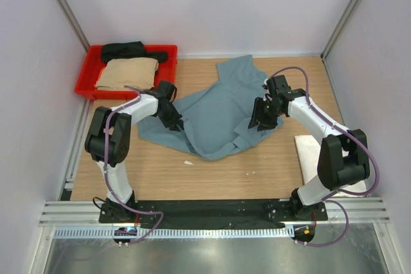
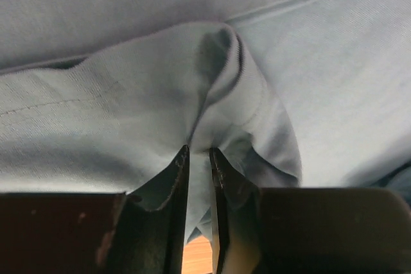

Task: Fold and stack the t-shirts
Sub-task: Flatten the tshirt out

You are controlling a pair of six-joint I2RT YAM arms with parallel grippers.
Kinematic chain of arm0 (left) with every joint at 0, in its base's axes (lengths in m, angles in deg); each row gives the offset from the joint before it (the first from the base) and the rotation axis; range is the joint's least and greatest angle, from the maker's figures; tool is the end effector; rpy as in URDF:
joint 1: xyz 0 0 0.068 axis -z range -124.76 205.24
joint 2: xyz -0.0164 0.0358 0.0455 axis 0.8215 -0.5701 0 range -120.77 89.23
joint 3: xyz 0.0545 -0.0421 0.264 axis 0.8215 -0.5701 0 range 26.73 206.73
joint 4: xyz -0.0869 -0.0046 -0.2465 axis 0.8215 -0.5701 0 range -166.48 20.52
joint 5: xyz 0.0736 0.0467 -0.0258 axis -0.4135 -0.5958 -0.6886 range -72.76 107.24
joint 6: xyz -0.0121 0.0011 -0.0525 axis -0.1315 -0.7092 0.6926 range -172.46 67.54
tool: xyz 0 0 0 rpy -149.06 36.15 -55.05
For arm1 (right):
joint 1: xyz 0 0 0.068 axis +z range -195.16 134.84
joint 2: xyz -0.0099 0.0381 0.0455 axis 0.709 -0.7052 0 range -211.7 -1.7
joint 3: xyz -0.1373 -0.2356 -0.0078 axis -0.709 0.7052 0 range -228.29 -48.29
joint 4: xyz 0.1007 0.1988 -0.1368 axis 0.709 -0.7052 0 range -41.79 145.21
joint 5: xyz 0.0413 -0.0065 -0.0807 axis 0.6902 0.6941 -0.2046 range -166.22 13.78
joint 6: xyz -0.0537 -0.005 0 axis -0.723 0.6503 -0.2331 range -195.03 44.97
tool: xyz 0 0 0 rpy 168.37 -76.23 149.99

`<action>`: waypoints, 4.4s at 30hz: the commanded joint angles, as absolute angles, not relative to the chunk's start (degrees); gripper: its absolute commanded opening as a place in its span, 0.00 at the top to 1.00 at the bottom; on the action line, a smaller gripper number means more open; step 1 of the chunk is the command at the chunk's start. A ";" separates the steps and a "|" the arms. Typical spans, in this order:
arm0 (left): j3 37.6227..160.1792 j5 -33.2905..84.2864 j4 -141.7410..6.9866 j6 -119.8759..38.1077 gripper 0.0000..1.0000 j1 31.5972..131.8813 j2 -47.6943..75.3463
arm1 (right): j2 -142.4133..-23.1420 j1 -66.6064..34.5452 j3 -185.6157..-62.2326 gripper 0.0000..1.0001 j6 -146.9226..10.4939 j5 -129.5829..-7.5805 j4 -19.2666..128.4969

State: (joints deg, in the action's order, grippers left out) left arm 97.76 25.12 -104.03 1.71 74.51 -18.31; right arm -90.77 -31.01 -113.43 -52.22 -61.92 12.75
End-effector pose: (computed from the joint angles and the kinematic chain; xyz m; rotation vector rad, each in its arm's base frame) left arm 0.3455 -0.1259 0.1644 -0.8450 2.7997 -0.4532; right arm 0.2960 0.0837 0.2335 0.1374 2.7818 0.5158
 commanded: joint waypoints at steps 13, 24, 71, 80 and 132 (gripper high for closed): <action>99.07 21.89 -103.14 3.08 0.71 74.58 -20.37 | -88.88 -30.83 -113.59 0.53 -52.88 -61.54 13.99; 101.00 22.07 -102.62 3.00 0.87 74.75 -22.21 | -89.06 -30.83 -113.07 0.53 -52.97 -61.11 14.08; 106.01 11.44 -106.83 -5.00 1.00 78.00 -23.10 | -91.43 -30.83 -115.00 0.52 -52.10 -61.89 14.16; 98.29 10.56 -110.79 -8.69 1.00 79.76 -7.31 | -94.15 -22.49 -118.95 0.50 -39.52 -74.89 17.59; 82.01 21.28 -107.27 -16.60 1.00 81.78 24.19 | -125.36 -1.65 -154.82 0.30 -3.75 -112.61 -31.27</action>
State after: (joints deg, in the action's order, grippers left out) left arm 81.71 20.00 -109.36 -15.14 81.65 23.52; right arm -127.52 -1.83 -155.27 -6.63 -109.70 -21.39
